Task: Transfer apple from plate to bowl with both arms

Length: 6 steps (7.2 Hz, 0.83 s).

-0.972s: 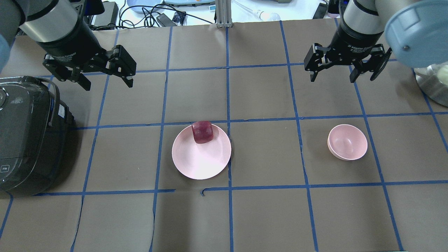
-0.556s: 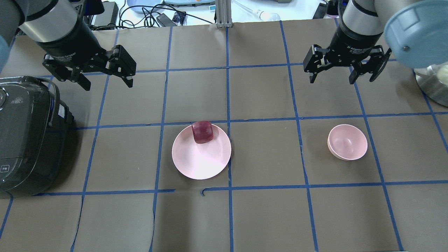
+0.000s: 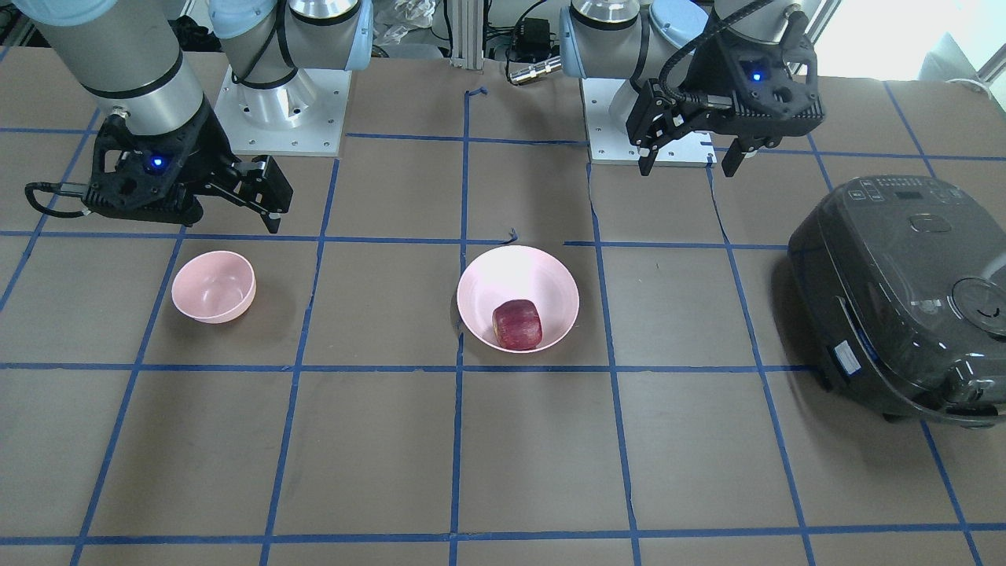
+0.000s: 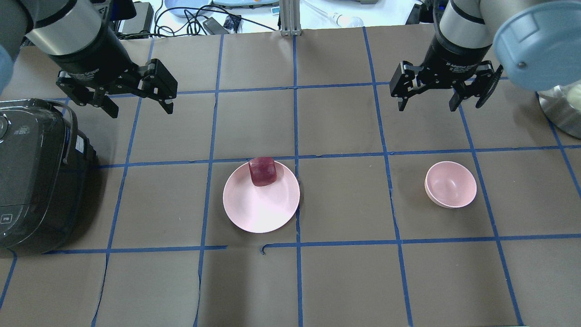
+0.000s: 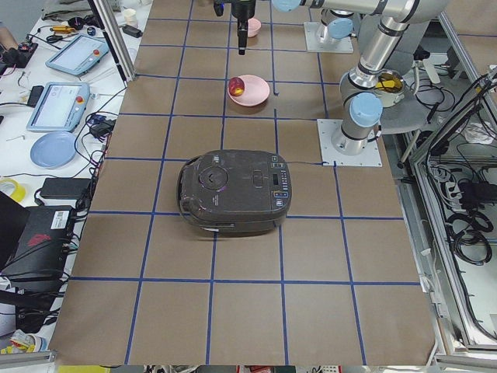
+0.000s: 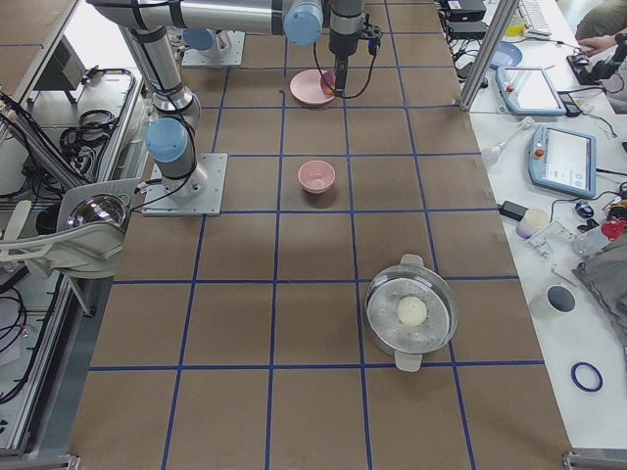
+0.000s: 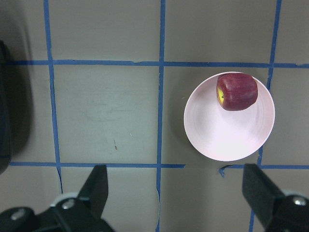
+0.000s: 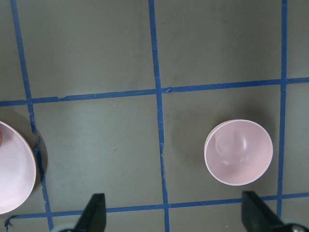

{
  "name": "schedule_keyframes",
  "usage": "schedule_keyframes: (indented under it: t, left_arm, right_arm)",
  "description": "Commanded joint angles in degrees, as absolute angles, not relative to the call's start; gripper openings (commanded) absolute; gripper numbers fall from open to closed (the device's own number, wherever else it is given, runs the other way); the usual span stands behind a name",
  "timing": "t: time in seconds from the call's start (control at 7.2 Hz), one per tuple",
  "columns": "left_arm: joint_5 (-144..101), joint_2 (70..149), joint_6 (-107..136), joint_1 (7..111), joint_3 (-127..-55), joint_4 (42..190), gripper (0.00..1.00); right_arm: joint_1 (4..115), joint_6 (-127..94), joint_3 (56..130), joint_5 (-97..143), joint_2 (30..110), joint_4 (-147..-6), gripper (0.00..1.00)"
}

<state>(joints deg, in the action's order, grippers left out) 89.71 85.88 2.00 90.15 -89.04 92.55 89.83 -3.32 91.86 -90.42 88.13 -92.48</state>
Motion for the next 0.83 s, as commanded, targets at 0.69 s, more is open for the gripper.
schedule_keyframes:
  t: [0.69]
  left_arm:
    - [89.91, 86.83, 3.07, 90.26, -88.16, 94.91, 1.00]
  right_arm:
    - [89.47, -2.29, 91.93, -91.23, 87.36, -91.32, 1.00]
